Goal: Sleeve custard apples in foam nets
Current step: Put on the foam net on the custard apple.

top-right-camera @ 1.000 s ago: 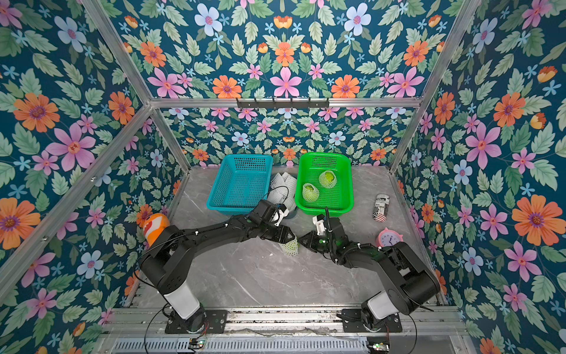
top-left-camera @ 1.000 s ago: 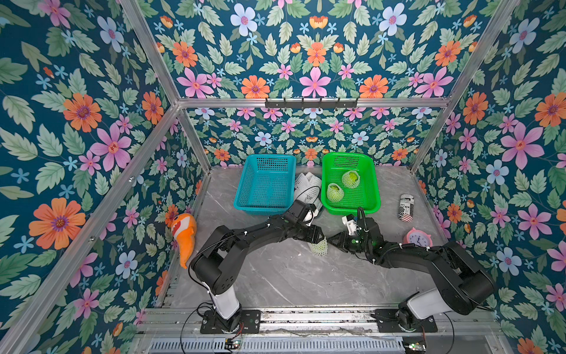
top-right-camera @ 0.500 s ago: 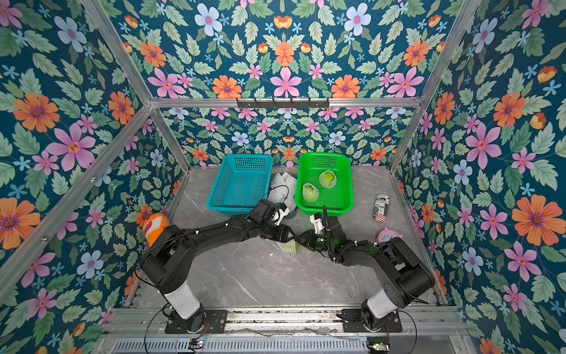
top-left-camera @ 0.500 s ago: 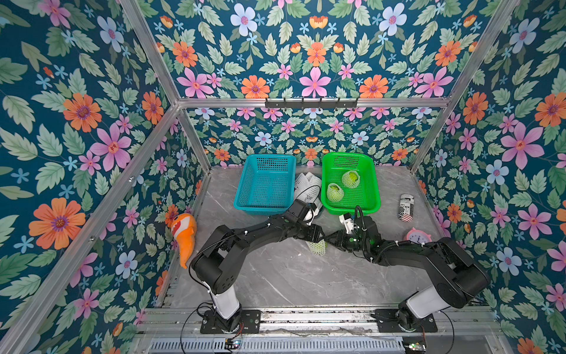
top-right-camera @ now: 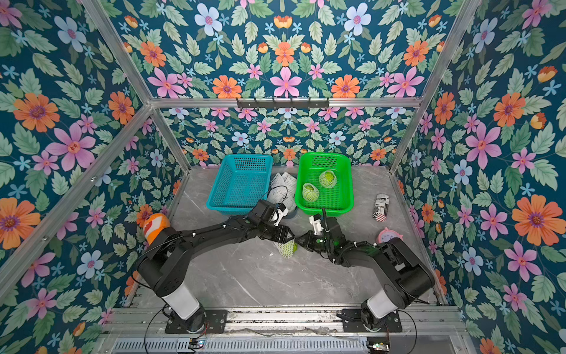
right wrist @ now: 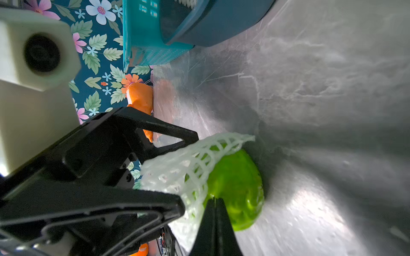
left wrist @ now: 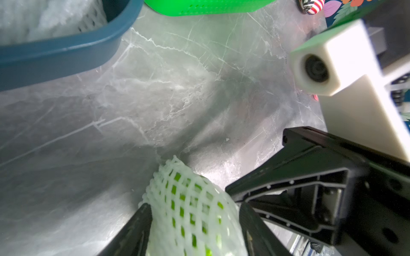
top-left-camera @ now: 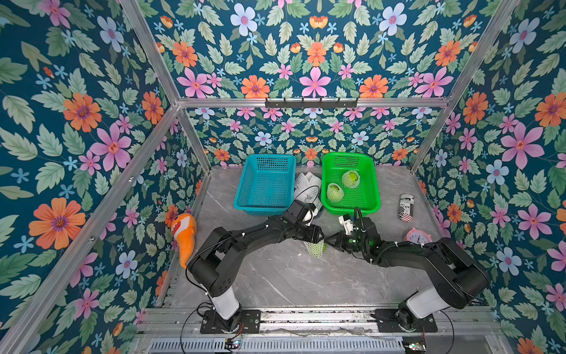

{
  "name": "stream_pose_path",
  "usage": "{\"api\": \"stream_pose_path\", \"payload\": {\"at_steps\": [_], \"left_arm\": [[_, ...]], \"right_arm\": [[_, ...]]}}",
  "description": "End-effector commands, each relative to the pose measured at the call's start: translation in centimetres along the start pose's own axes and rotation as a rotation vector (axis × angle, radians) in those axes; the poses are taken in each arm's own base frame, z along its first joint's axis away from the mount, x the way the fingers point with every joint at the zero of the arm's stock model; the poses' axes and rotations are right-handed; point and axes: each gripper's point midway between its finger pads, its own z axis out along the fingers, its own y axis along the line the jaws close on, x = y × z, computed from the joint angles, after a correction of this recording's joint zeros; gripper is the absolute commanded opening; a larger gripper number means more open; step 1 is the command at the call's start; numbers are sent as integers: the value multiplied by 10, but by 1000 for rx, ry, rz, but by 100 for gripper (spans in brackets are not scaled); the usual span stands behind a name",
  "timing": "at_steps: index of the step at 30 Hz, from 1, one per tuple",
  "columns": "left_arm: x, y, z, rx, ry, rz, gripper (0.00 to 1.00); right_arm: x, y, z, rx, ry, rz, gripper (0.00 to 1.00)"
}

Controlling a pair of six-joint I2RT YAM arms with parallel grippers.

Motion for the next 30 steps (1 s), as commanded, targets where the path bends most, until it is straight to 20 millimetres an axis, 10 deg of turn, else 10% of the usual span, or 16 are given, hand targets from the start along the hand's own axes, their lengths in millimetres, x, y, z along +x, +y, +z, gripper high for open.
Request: {"api": "stream_pose_path", "payload": {"at_steps": [1, 16, 24, 30], "left_arm": [[-4, 1, -1, -3, -18, -2, 65], [-4, -2, -1, 14, -22, -6, 65], [-7, -3, -3, 14, -35, -6, 65], [-11, -9, -8, 30, -46, -6, 66]], "right_arm": [[-2, -1, -5, 24, -23, -23, 0], [8, 24, -1, -69, 5, -56, 28], [9, 10, 3, 1, 9, -40, 2], [14, -7, -3, 83, 2, -33, 0]]}}
